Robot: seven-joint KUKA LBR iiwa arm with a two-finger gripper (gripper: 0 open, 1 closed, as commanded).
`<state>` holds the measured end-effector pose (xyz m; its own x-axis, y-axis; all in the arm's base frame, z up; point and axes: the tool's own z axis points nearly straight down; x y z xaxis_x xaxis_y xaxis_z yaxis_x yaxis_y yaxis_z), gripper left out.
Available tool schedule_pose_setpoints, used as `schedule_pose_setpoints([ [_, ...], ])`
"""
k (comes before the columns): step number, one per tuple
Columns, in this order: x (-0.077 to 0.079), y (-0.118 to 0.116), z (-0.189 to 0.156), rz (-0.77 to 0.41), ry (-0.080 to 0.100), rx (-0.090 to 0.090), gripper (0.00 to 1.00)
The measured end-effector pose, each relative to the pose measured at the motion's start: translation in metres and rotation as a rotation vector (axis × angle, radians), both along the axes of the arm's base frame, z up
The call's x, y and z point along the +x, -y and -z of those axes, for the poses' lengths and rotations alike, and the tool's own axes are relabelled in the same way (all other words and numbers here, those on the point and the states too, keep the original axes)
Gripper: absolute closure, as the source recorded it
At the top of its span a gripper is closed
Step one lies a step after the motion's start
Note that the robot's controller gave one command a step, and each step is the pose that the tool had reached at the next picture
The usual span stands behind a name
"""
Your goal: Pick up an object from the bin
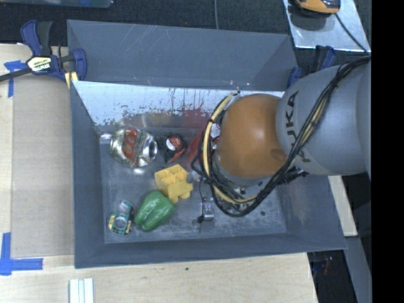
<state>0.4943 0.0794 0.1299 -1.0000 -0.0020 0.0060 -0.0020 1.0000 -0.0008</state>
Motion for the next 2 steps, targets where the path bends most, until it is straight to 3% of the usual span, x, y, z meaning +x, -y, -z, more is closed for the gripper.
schedule_pose_setpoints([
  [1, 0.002, 0.0, -0.004, 0.003, 0.008, 0.001, 0.0],
  [2, -0.007, -0.059, 0.048, -0.14, 0.012, 0.002, 0.0],
])
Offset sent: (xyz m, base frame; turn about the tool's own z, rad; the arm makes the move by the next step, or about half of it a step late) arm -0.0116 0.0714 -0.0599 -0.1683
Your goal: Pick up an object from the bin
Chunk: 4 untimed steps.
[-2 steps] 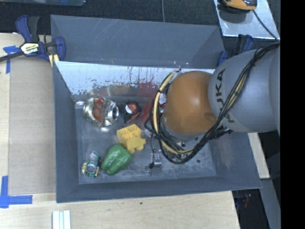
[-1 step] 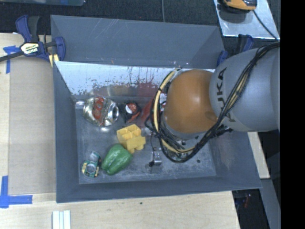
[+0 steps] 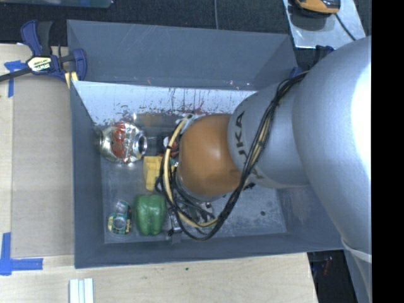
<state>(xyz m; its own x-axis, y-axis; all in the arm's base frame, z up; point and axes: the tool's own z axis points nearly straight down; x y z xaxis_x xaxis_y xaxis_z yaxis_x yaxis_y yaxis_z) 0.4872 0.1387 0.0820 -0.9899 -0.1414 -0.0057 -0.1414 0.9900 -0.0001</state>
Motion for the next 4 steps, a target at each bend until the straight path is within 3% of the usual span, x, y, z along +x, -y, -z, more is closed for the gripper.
schedule_pose_setpoints([
  [1, 0.005, -0.014, -0.016, -0.104, -0.003, -0.001, 0.0],
  [2, 0.001, -0.09, -0.018, -0.391, 0.002, 0.001, 0.0],
  [3, 0.003, -0.066, 0.009, -0.557, 0.008, -0.003, 0.0],
  [4, 0.037, -0.022, 0.011, -0.86, 0.003, 0.003, 1.0],
])
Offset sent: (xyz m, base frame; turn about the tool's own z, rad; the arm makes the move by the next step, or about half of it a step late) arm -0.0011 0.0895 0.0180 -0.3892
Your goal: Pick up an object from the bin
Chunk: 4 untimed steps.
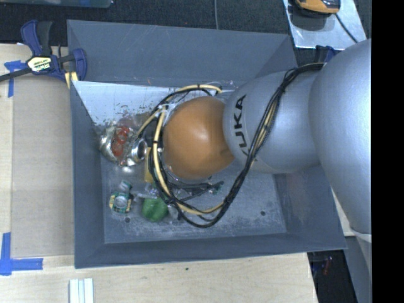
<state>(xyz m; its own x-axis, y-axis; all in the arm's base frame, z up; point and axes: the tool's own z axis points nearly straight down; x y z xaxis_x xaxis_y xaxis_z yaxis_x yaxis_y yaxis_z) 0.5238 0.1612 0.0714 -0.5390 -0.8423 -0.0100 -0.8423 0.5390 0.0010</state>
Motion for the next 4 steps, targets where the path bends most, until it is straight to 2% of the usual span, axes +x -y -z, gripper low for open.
schedule_pose_setpoints([
  [3, 0.0, 0.0, -0.016, 0.005, 0.003, 0.003, 1.0],
  [4, -0.002, 0.0, -0.056, 0.005, -0.004, 0.001, 1.0],
])
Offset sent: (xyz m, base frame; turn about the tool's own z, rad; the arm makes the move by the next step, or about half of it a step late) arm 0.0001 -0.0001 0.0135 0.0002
